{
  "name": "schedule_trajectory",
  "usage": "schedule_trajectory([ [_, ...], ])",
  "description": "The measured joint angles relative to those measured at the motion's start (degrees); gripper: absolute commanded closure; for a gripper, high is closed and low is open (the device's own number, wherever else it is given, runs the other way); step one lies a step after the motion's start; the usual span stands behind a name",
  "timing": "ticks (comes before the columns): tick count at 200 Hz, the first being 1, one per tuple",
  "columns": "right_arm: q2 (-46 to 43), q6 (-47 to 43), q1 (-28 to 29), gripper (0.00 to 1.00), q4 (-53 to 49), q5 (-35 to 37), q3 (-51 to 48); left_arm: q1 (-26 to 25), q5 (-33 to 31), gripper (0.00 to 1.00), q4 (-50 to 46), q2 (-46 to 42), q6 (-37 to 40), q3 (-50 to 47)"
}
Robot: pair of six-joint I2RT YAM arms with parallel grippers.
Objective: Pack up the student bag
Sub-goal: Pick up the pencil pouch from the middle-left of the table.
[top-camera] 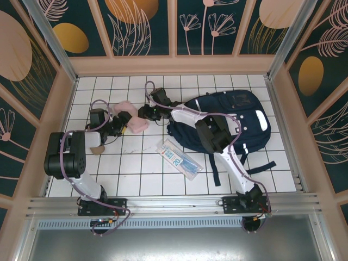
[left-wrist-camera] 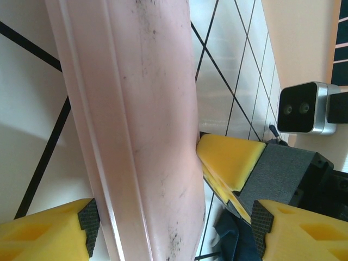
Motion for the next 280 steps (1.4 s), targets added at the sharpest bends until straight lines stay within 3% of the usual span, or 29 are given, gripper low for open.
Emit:
schedule_trajectory([
  [98, -0.13, 1.44, -0.61, 0.69, 1.40, -0.74, -0.74, 0.00, -2.36, 0.31, 9.81, 0.76, -6.73, -2.27],
  [120, -0.13, 1.46, -0.61, 0.69, 1.38, -1.01, -0.74, -0.02, -2.56, 0.28, 9.90, 2.19, -6.97, -1.84],
  [179, -0.13, 1.86, 0.13, 0.68, 1.11, -2.60, -0.79, -0.96, 1.57, 0.31, 19.69, 8.26, -15.54, -2.16],
  [227, -1.07, 1.09, 0.52, 0.60, -0.59, -1.31, -1.36, -1.20, -0.52, 0.48, 9.38, 4.42, -8.98, -0.48],
  [274, -6.05, -3.06, 1.18, 0.55, -7.69, 4.66, -1.73, -1.53, -1.16, 0.59, 6.58, 3.08, -5.99, 0.37],
  [280, -7.13, -3.54, 1.20, 0.55, -8.44, 5.51, -1.97, -1.53, -1.14, 0.65, 6.21, 2.95, -5.84, 0.37],
])
